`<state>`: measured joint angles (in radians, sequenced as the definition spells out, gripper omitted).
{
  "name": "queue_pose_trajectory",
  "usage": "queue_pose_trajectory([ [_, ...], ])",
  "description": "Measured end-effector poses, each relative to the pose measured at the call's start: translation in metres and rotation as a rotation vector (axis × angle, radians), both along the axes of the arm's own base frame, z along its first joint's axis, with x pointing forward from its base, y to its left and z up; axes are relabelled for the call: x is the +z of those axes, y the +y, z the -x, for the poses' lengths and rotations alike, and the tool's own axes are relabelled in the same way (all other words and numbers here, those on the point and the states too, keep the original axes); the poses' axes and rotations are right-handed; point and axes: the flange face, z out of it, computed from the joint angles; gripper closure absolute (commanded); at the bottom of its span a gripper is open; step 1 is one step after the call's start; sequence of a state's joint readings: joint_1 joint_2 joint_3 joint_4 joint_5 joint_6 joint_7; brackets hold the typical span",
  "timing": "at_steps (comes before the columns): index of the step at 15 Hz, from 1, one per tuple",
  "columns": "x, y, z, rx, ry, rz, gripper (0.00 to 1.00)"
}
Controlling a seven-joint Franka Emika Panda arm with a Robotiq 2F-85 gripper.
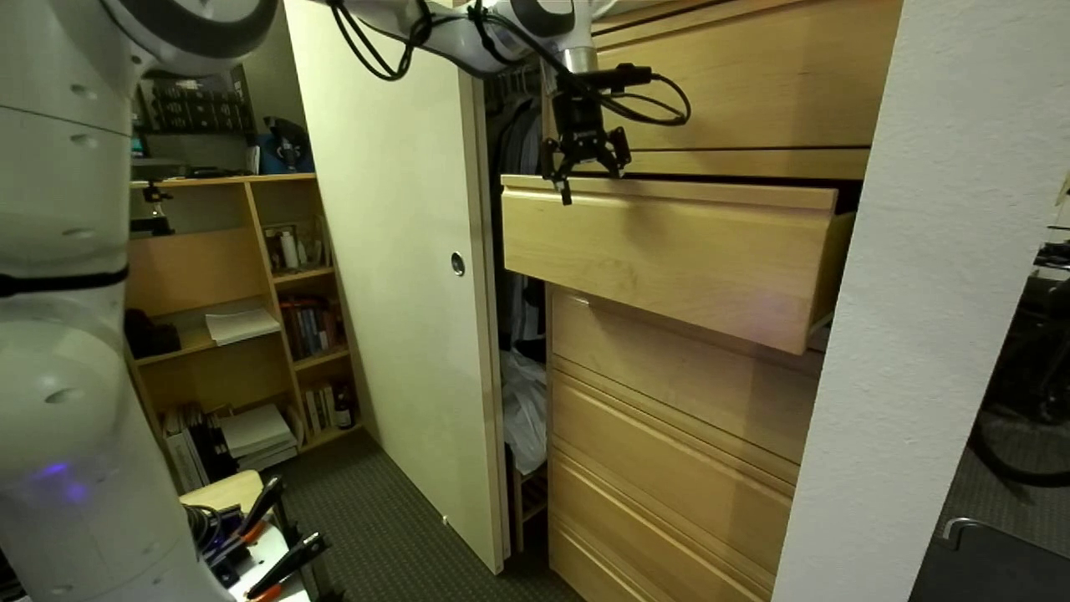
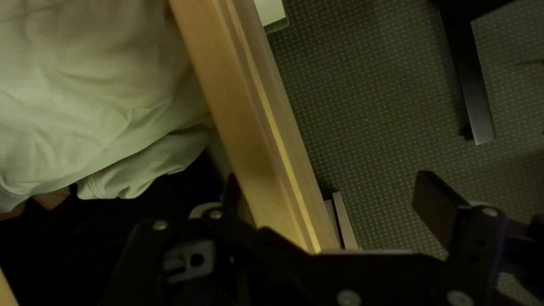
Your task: Open the second drawer
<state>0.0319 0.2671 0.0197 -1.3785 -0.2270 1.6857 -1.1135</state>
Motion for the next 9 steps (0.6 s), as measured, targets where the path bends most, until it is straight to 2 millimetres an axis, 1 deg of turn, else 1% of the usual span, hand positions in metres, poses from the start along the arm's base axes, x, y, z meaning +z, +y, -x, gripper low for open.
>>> queue_pose_trajectory([
  [4,-0.004,0.001,0.015,0.000,0.036,0.002,0.00],
  [9,-0.007,0.001,0.040,-0.007,0.097,0.008,0.00],
])
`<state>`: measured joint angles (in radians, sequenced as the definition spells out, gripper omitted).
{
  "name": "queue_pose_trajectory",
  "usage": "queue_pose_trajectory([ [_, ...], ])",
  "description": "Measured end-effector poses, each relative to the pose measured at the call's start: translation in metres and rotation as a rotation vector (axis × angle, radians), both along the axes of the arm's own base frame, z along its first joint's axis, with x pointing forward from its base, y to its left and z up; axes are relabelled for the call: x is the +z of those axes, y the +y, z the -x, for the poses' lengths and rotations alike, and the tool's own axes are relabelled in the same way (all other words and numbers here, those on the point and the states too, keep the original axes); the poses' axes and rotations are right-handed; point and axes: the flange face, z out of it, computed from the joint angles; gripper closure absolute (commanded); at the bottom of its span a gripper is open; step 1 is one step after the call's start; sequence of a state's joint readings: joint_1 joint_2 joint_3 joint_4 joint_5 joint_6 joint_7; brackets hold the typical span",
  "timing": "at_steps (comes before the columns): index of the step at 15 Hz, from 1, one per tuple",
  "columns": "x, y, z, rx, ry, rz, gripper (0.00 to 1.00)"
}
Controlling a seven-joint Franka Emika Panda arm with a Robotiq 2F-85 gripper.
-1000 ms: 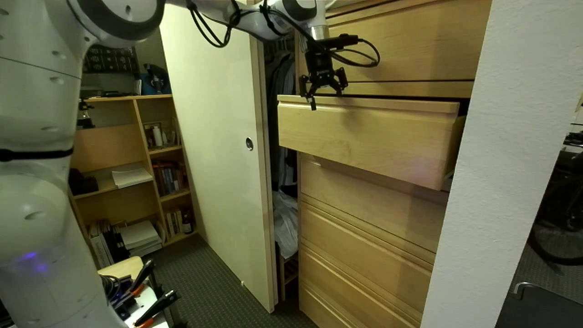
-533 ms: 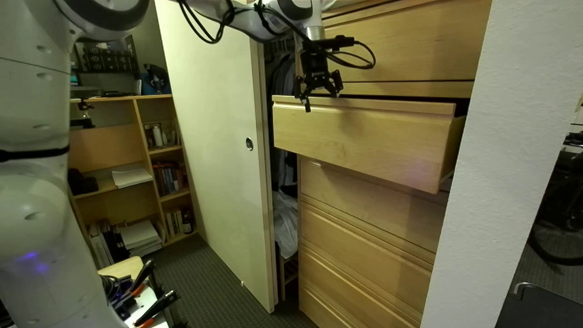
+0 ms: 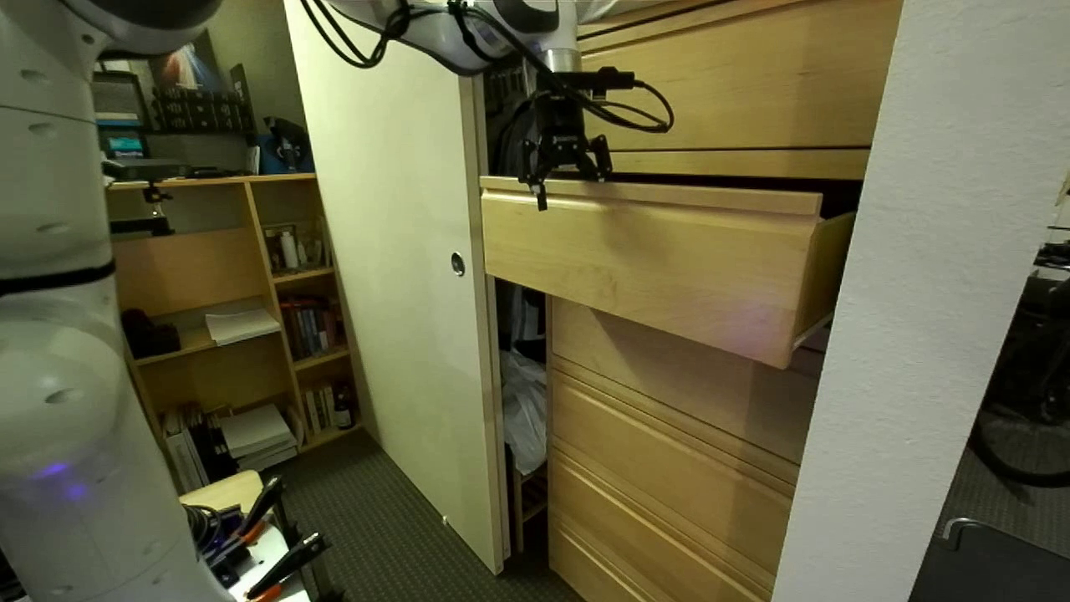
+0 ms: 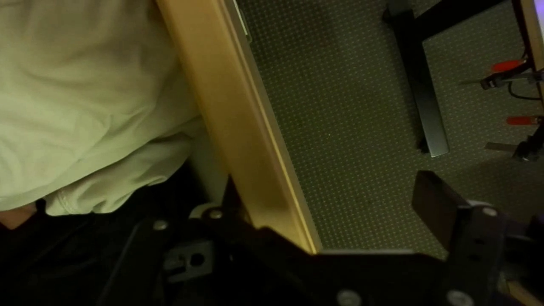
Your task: Open the second drawer
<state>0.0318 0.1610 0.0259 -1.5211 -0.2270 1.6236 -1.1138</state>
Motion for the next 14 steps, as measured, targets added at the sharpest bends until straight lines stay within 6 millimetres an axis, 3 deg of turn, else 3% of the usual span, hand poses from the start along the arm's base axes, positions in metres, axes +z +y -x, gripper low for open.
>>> queue_pose_trajectory([
  [14,0.005,-0.006,0.067,0.025,0.093,0.007,0.00],
])
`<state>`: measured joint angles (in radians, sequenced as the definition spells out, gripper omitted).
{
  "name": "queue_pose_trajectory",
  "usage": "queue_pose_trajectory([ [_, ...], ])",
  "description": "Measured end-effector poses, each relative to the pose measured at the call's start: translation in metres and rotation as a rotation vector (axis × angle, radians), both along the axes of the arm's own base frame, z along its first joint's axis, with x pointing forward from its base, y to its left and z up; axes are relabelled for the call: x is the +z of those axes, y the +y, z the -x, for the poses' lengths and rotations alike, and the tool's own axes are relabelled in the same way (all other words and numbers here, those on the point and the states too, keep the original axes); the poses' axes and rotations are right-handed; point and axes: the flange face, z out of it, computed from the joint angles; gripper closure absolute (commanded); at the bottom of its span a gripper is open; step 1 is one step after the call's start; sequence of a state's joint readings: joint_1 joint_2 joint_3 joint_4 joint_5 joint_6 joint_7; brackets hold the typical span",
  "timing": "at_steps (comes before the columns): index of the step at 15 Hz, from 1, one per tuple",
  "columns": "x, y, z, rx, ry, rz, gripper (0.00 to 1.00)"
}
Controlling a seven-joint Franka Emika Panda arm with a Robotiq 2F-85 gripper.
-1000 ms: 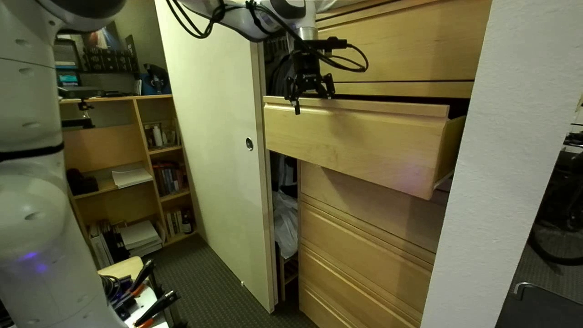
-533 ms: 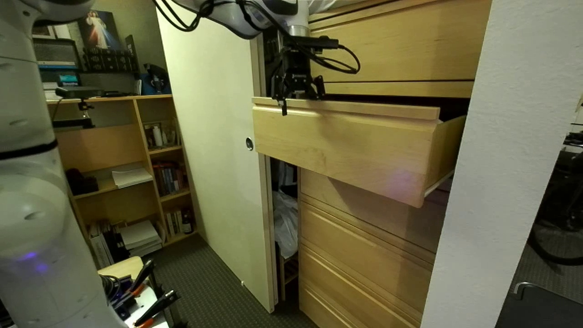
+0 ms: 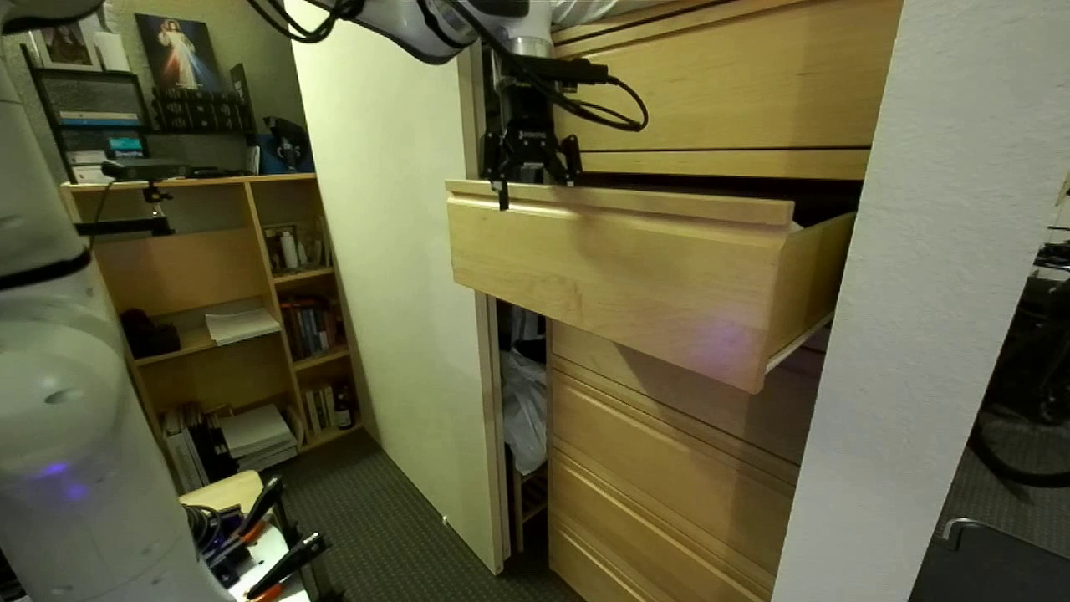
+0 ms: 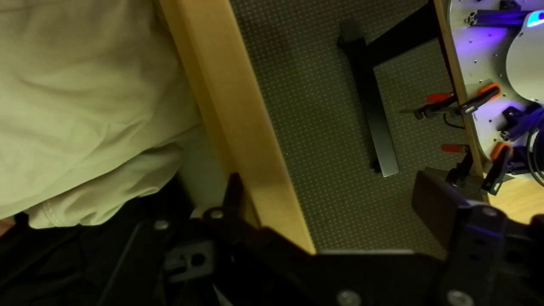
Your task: Open the second drawer
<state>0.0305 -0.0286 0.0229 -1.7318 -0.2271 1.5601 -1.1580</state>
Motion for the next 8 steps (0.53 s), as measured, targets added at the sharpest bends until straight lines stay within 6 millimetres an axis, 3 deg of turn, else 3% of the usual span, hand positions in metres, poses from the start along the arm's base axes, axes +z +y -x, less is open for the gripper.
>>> queue_pose_trajectory([
  [8,0.016,-0.008,0.031,0.035,-0.011,-0.006,0.00],
])
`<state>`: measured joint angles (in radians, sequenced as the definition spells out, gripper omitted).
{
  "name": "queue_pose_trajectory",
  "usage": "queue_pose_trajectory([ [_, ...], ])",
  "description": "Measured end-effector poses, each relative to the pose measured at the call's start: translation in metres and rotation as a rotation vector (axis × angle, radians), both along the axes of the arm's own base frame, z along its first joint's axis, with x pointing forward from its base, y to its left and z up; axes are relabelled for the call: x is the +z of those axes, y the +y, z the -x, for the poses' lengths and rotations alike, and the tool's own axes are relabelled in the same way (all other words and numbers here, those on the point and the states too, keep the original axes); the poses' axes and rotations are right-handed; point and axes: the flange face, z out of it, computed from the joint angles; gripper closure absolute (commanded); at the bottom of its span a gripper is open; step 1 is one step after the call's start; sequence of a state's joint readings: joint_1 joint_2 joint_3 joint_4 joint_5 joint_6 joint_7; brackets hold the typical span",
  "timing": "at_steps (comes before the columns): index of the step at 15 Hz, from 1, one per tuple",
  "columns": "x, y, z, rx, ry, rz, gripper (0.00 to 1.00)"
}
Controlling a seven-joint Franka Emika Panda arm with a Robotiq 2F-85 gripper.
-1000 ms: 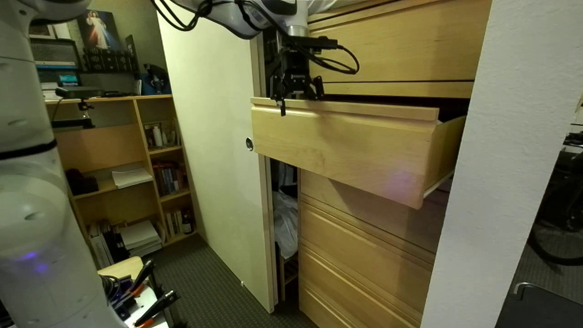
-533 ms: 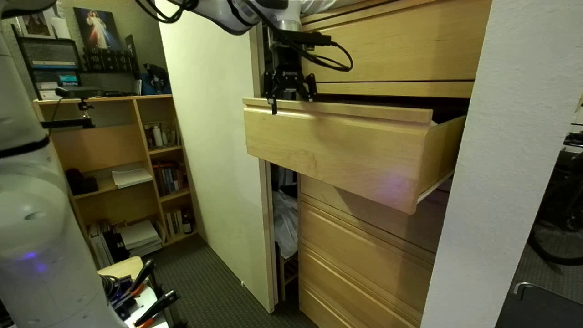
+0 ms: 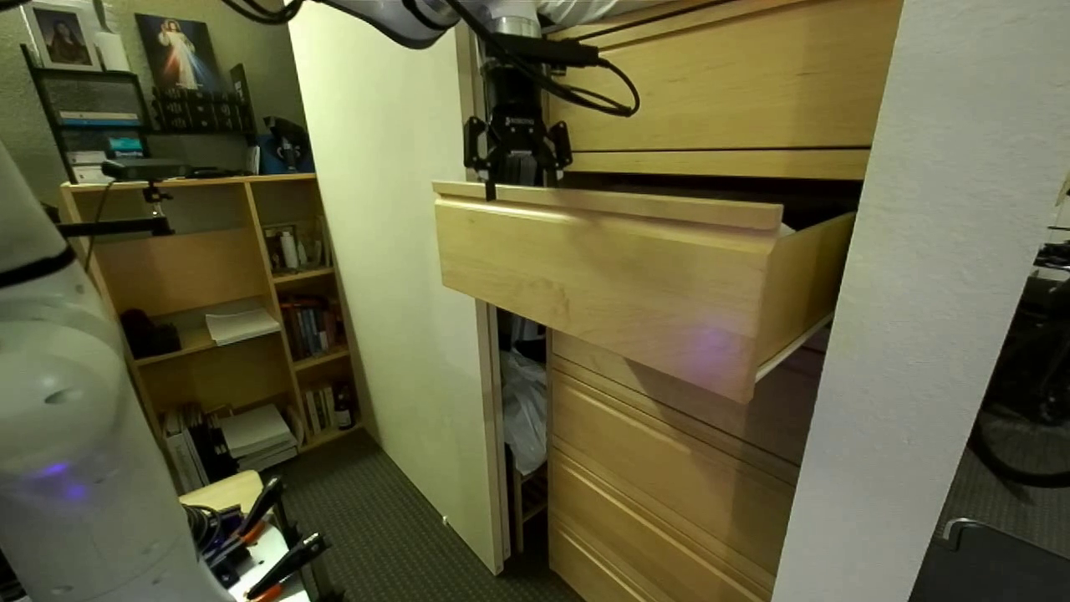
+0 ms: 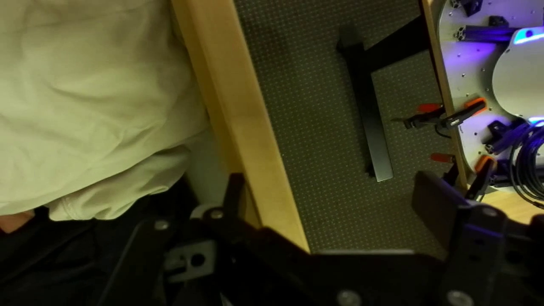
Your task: Open the second drawer
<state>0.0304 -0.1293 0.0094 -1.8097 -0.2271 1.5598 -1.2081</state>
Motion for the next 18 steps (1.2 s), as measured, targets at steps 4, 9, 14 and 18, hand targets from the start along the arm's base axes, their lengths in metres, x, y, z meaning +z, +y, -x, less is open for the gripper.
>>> queue_pose_trajectory([
  [4,0.003,-0.002,0.013,0.027,0.004,-0.003,0.00],
  [9,0.004,-0.003,0.029,0.056,0.039,-0.007,0.00],
  [14,0.006,-0.006,0.040,0.063,0.069,-0.009,0.00],
  [18,0.006,-0.008,0.042,0.072,0.075,-0.012,0.00],
])
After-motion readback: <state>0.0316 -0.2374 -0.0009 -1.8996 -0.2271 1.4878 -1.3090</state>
